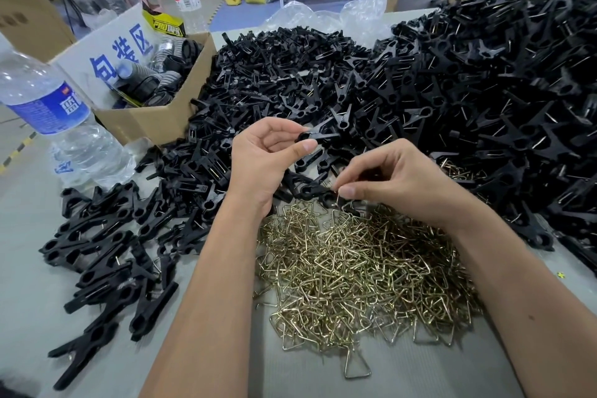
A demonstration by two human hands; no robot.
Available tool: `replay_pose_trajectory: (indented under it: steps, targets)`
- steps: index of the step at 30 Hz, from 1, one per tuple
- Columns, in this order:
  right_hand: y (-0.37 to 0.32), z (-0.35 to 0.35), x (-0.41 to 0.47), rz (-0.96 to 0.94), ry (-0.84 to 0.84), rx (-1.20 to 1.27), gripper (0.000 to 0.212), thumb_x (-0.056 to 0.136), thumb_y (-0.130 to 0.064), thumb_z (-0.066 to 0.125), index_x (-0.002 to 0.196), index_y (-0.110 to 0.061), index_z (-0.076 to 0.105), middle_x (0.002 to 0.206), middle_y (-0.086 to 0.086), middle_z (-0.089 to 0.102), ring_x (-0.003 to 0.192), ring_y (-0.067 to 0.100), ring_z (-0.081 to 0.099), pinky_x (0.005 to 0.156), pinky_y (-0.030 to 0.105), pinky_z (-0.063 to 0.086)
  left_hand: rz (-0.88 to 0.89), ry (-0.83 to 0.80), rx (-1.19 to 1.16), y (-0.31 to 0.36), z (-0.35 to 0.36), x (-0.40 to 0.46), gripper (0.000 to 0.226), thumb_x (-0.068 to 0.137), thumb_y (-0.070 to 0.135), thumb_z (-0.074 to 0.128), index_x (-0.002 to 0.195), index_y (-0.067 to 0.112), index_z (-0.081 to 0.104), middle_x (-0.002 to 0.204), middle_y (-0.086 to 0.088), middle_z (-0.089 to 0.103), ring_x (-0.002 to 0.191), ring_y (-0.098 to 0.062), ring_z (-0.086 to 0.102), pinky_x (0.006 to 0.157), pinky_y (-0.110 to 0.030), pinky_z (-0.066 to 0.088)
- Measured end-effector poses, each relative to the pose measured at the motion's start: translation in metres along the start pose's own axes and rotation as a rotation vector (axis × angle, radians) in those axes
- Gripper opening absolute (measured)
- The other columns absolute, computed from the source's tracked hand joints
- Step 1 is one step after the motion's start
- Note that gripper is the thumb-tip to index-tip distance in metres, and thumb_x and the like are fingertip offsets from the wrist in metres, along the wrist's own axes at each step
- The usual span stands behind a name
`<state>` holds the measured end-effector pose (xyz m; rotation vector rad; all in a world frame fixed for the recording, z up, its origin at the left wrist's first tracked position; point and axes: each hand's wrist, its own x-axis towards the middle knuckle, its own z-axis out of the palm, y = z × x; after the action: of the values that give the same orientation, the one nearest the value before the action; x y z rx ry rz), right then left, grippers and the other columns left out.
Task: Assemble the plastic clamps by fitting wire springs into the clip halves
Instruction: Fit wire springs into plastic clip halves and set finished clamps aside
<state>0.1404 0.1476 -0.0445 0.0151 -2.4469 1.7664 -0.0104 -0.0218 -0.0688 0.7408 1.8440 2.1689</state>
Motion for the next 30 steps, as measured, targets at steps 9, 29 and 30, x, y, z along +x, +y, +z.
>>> replay_pose_trajectory:
  steps: [9, 29, 30]
  targets:
    - [0.002, 0.008, 0.001, -0.038, 0.02, -0.035, 0.011, 0.082, -0.035, 0.083, 0.089, -0.028, 0.082, 0.08, 0.007, 0.074, 0.063, 0.03, 0.064, 0.059, 0.032, 0.056, 0.008, -0.008, -0.004, 0.001, 0.001, -0.001, 0.03, 0.068, 0.003, 0.09, 0.09, 0.012, 0.072, 0.088, -0.002, 0.078, 0.082, -0.012, 0.071, 0.079, -0.023, 0.058]
    - [0.011, 0.014, 0.012, 0.107, 0.548, 0.381, 0.01, 0.086, 0.0, 0.081, 0.08, -0.009, 0.079, 0.065, 0.008, 0.071, 0.053, 0.013, 0.063, 0.049, 0.019, 0.051, 0.014, -0.22, 0.055, 0.003, 0.005, -0.005, 0.034, 0.068, -0.008, 0.088, 0.097, -0.003, 0.071, 0.1, -0.013, 0.079, 0.091, -0.023, 0.075, 0.083, -0.031, 0.062]
    - [0.011, 0.014, 0.012, 0.112, 0.551, 0.393, 0.009, 0.085, 0.0, 0.081, 0.081, -0.008, 0.078, 0.065, 0.007, 0.071, 0.053, 0.013, 0.063, 0.049, 0.019, 0.051, 0.018, -0.226, 0.058, 0.003, 0.005, -0.005, 0.034, 0.067, -0.01, 0.087, 0.096, -0.004, 0.071, 0.098, -0.011, 0.079, 0.09, -0.023, 0.075, 0.084, -0.031, 0.062]
